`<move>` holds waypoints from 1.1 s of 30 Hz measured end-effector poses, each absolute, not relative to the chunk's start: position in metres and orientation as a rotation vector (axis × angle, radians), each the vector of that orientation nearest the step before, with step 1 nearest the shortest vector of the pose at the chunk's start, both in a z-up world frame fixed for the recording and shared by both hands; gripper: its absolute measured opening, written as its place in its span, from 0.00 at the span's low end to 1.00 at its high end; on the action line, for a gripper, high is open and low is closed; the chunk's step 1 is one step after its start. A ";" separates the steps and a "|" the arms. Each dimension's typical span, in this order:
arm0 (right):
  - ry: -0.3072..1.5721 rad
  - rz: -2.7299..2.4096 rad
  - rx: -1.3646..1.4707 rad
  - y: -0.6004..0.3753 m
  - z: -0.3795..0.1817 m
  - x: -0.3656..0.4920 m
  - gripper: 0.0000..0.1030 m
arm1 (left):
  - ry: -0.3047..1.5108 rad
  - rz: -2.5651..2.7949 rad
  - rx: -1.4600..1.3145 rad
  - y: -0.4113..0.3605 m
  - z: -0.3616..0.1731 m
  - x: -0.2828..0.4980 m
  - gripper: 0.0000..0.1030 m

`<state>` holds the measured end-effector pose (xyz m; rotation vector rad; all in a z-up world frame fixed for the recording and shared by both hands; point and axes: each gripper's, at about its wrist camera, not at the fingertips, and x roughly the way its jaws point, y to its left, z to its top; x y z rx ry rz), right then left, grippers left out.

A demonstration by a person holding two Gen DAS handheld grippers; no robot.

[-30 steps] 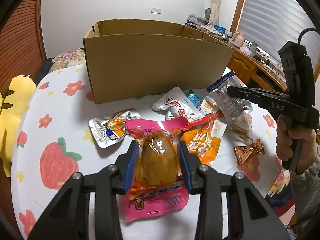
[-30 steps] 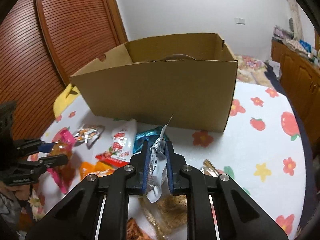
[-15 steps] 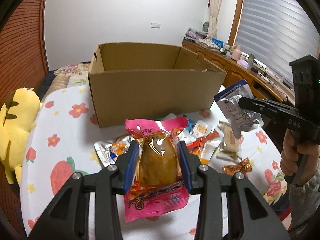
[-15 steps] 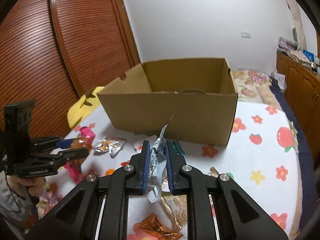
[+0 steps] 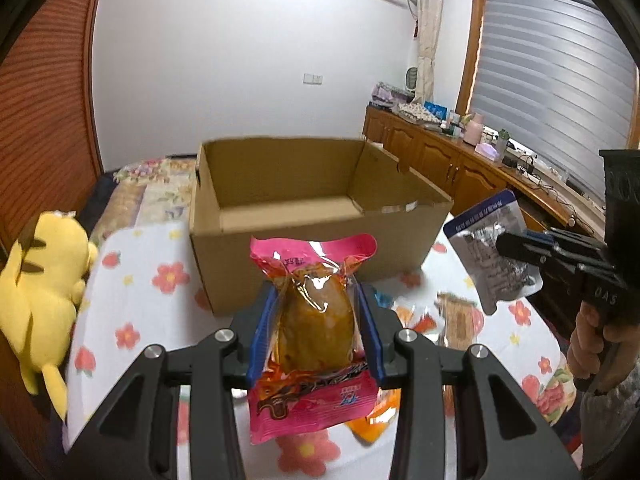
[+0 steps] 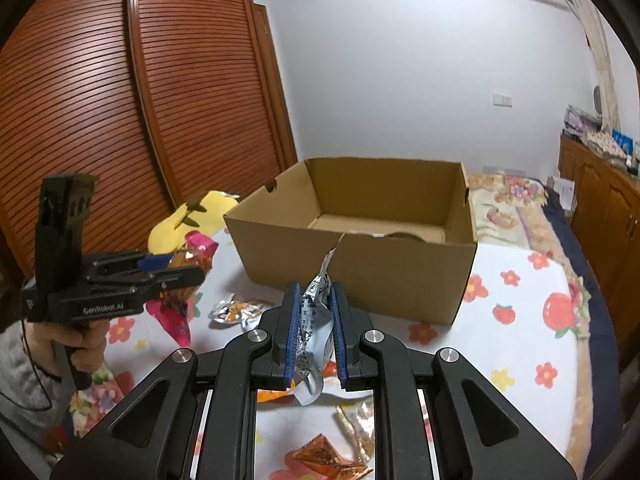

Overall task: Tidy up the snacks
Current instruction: 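Lift both packs over the box and open both tools to drop them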

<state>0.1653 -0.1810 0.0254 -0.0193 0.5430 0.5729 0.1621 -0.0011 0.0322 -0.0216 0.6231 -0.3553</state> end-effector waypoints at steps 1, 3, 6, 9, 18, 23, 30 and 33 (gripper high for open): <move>0.538 0.571 -0.027 -0.180 0.029 0.168 0.12 | 0.611 -0.361 -0.029 -0.001 0.039 0.168 0.37; 0.526 0.566 -0.038 -0.178 0.037 0.172 0.12 | 0.601 -0.377 -0.045 -0.002 0.049 0.175 0.37; 0.499 0.552 -0.044 -0.177 0.051 0.179 0.12 | 0.578 -0.388 -0.062 -0.002 0.064 0.187 0.37; 0.472 0.538 -0.069 -0.174 0.065 0.184 0.12 | 0.558 -0.383 -0.058 -0.003 0.077 0.197 0.37; 0.432 0.515 -0.114 -0.164 0.088 0.200 0.12 | 0.569 -0.346 0.041 -0.013 0.089 0.234 0.38; 0.452 0.503 -0.108 -0.160 0.084 0.218 0.12 | 0.580 -0.325 0.066 -0.016 0.092 0.252 0.38; 0.500 0.462 -0.100 -0.157 0.072 0.253 0.12 | 0.619 -0.292 0.086 -0.020 0.081 0.277 0.38; 0.511 0.444 -0.119 -0.153 0.069 0.271 0.12 | 0.663 -0.290 0.066 -0.020 0.069 0.291 0.38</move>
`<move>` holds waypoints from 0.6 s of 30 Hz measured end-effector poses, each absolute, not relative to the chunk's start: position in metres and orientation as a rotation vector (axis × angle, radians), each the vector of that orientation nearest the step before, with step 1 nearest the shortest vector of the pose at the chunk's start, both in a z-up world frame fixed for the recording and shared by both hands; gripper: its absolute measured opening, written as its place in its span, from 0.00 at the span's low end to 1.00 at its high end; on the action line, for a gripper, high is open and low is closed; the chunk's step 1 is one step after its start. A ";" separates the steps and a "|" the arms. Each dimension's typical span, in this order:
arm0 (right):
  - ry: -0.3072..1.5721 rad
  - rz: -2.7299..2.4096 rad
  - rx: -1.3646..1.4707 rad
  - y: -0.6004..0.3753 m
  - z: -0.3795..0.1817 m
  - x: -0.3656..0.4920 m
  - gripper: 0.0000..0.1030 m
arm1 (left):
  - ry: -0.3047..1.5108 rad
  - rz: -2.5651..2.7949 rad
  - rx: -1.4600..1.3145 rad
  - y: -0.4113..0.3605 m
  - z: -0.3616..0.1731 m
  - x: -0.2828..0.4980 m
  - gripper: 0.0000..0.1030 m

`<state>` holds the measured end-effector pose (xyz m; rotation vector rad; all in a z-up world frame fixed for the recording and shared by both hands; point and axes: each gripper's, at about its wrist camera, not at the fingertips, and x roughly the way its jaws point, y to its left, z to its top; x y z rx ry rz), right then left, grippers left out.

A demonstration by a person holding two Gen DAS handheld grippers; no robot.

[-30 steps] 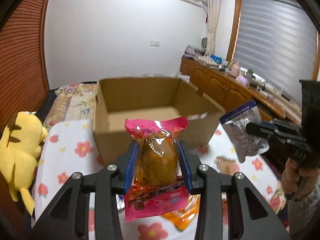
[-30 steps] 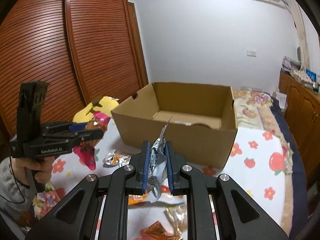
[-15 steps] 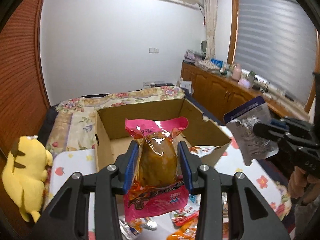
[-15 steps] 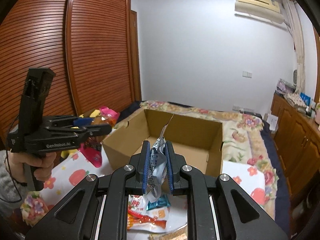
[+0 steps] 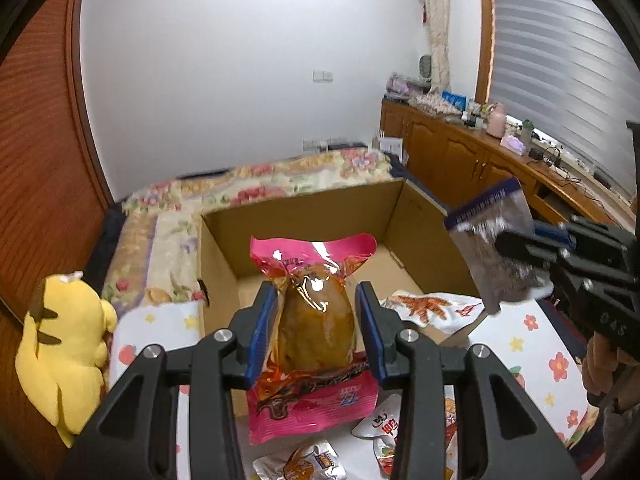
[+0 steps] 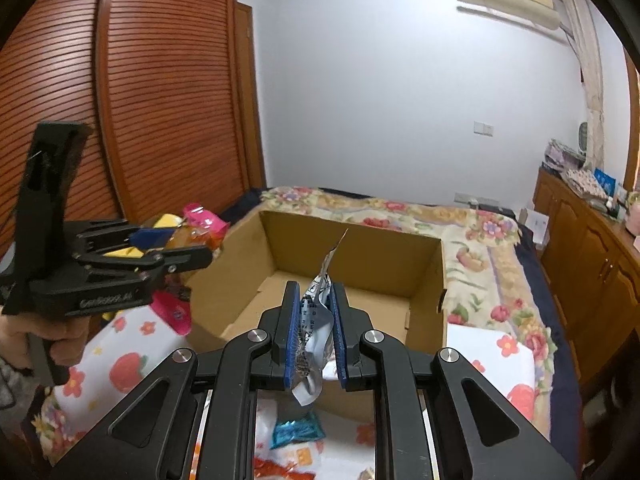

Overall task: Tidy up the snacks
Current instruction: 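Lift both packs over the box and open both tools to drop them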

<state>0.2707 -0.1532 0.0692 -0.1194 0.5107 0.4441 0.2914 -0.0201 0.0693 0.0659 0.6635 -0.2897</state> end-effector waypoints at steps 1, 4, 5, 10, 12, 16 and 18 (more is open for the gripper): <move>0.516 0.435 -0.124 -0.151 0.068 0.276 0.12 | 0.667 -0.291 0.060 -0.020 0.068 0.293 0.38; 0.538 0.406 -0.132 -0.148 0.062 0.293 0.12 | 0.685 -0.288 0.036 -0.019 0.061 0.301 0.39; 0.541 0.399 -0.134 -0.148 0.059 0.296 0.12 | 0.688 -0.288 0.028 -0.019 0.058 0.303 0.40; 0.584 0.374 -0.111 -0.150 0.039 0.306 0.12 | 0.712 -0.303 0.009 -0.017 0.044 0.305 0.46; 0.593 0.363 -0.119 -0.152 0.032 0.308 0.13 | 0.706 -0.291 0.021 -0.017 0.043 0.305 0.47; 0.604 0.353 -0.077 -0.160 0.026 0.312 0.14 | 0.685 -0.267 0.028 -0.016 0.042 0.304 0.59; 0.626 0.355 -0.050 -0.164 0.023 0.317 0.16 | 0.689 -0.262 0.033 -0.017 0.041 0.305 0.60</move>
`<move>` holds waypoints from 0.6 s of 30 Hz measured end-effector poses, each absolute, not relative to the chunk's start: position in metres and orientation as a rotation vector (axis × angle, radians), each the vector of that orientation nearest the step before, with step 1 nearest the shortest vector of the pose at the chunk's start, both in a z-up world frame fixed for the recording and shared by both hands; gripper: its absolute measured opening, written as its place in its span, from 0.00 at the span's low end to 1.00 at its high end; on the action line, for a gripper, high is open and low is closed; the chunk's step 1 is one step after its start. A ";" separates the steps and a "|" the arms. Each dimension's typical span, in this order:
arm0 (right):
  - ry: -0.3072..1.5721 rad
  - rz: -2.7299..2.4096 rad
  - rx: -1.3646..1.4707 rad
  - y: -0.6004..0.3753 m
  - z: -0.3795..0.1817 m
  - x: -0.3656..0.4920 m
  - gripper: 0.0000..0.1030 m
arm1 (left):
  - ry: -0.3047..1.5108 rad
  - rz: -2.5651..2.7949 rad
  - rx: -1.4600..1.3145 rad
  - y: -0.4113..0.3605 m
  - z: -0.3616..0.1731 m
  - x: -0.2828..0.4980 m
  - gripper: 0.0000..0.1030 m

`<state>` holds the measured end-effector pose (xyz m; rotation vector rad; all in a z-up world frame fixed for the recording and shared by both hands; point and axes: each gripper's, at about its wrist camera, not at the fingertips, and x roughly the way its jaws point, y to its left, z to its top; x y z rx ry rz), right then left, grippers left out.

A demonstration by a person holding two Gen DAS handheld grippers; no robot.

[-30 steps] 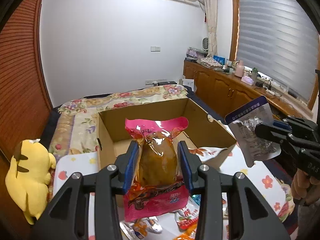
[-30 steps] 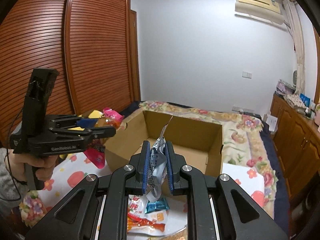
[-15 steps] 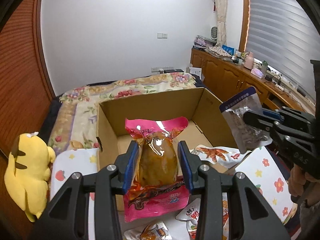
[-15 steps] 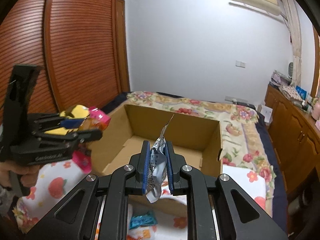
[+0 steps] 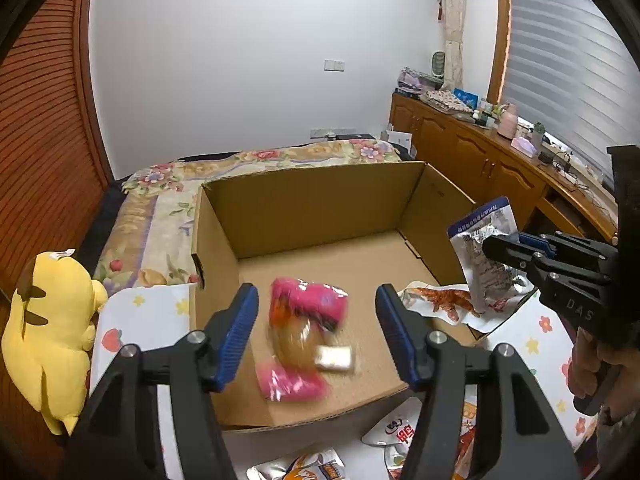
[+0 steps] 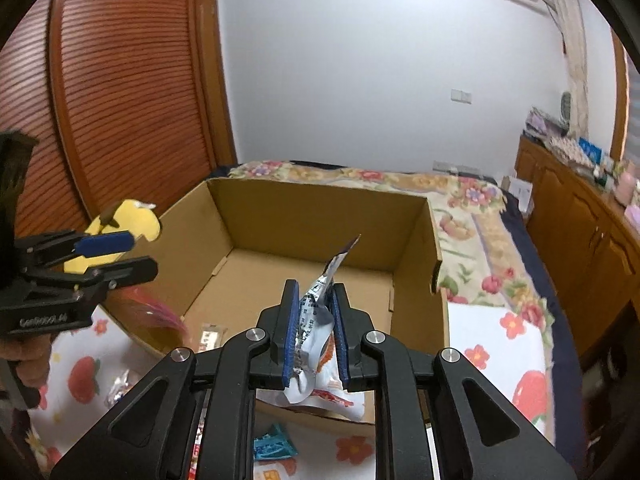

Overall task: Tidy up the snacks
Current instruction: 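Lift both packs over the box and open both tools to drop them, then return both tools to the pile and position the right tool over the sesame bar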

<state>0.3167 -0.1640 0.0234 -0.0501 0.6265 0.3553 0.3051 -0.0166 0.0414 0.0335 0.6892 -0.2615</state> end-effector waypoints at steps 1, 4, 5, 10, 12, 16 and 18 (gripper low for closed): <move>0.634 0.351 -0.046 -0.165 0.022 0.320 0.19 | 0.688 -0.258 0.037 -0.017 0.041 0.305 0.60; 0.662 0.349 -0.022 -0.171 0.014 0.325 0.24 | 0.672 -0.257 0.041 -0.016 0.043 0.301 0.66; 0.671 0.354 -0.005 -0.173 0.011 0.325 0.25 | 0.664 -0.257 0.039 -0.015 0.043 0.299 0.72; 0.705 0.365 0.027 -0.180 0.000 0.325 0.47 | 0.629 -0.270 0.052 -0.012 0.041 0.286 0.76; 0.701 0.368 0.034 -0.183 -0.001 0.321 0.49 | 0.624 -0.278 0.059 -0.013 0.041 0.282 0.77; 0.702 0.390 0.055 -0.188 0.002 0.313 0.66 | 0.620 -0.293 0.073 -0.017 0.038 0.269 0.78; 0.691 0.400 0.056 -0.189 0.006 0.307 0.66 | 0.618 -0.301 0.071 -0.018 0.036 0.262 0.79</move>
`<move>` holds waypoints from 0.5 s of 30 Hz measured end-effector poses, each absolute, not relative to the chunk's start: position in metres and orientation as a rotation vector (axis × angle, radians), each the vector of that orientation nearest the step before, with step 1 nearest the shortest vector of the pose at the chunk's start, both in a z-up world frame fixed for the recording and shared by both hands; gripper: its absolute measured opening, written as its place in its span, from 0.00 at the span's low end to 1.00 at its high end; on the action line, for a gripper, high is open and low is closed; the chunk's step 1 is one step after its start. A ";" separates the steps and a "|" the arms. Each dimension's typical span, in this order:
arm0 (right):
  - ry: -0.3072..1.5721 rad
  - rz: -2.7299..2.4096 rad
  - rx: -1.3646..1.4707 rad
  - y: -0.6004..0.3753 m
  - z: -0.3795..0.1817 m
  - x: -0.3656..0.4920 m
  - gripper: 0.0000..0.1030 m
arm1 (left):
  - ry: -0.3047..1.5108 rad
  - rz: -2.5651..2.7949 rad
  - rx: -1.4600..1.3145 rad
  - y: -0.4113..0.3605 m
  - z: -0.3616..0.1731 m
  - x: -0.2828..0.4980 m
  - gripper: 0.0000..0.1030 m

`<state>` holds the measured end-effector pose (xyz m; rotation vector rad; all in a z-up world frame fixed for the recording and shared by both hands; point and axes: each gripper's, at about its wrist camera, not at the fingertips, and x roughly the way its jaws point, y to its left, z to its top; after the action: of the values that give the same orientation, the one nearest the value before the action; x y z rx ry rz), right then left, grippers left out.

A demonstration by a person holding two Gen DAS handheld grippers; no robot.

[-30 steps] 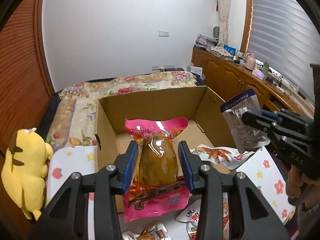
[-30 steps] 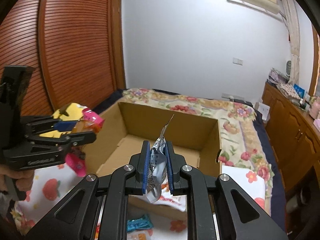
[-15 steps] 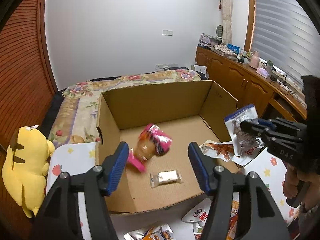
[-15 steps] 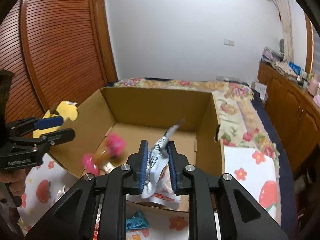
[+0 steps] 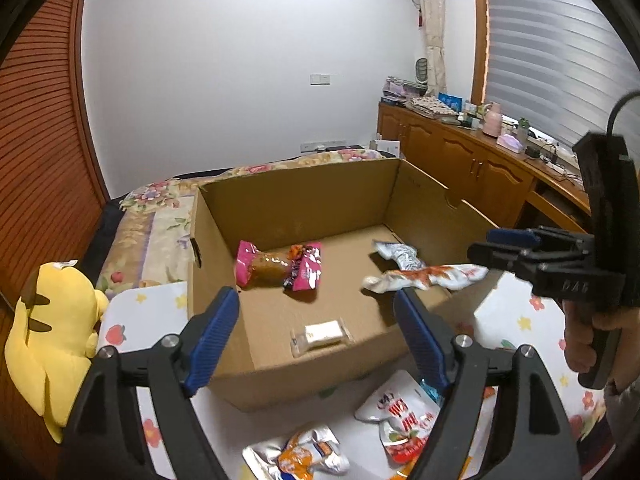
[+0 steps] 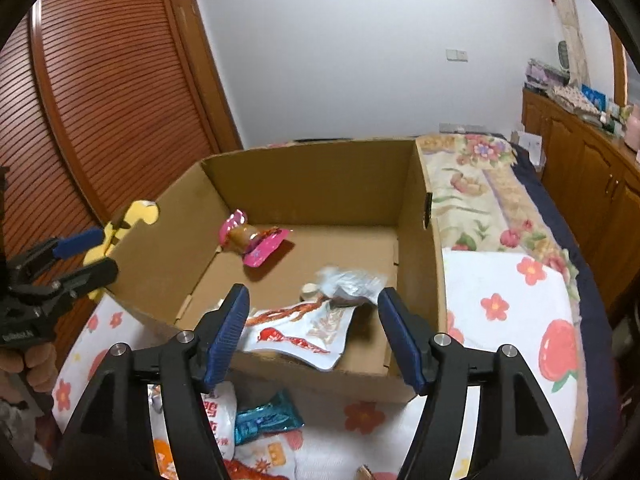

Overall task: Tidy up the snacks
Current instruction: 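Return both tools to the pile and position the right tool over the sesame bar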

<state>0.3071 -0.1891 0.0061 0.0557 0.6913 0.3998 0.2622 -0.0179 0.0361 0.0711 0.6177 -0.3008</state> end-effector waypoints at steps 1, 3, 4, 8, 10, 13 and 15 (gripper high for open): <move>0.688 0.408 0.061 -0.190 0.008 0.304 0.66 | 0.618 -0.305 0.069 -0.019 0.035 0.258 0.80; 0.672 0.421 0.073 -0.192 0.014 0.294 0.66 | 0.618 -0.313 0.064 -0.020 0.034 0.252 0.85; 0.663 0.430 0.075 -0.193 0.016 0.289 0.66 | 0.618 -0.318 0.060 -0.020 0.033 0.248 0.85; 0.614 0.458 0.042 -0.196 0.024 0.254 0.66 | 0.616 -0.342 0.045 -0.020 0.031 0.233 0.86; 0.599 0.464 0.031 -0.199 0.023 0.239 0.66 | 0.612 -0.354 0.032 -0.019 0.027 0.224 0.86; 0.602 0.466 0.020 -0.202 0.015 0.222 0.68 | 0.619 -0.357 0.028 -0.021 0.021 0.214 1.00; 0.621 0.463 0.023 -0.206 0.005 0.212 0.69 | 0.616 -0.369 0.028 -0.022 0.015 0.207 1.00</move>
<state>0.2125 -0.2058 0.0048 0.0228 0.6209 0.4635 0.2067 -0.0220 0.0148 0.0279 0.6164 -0.3693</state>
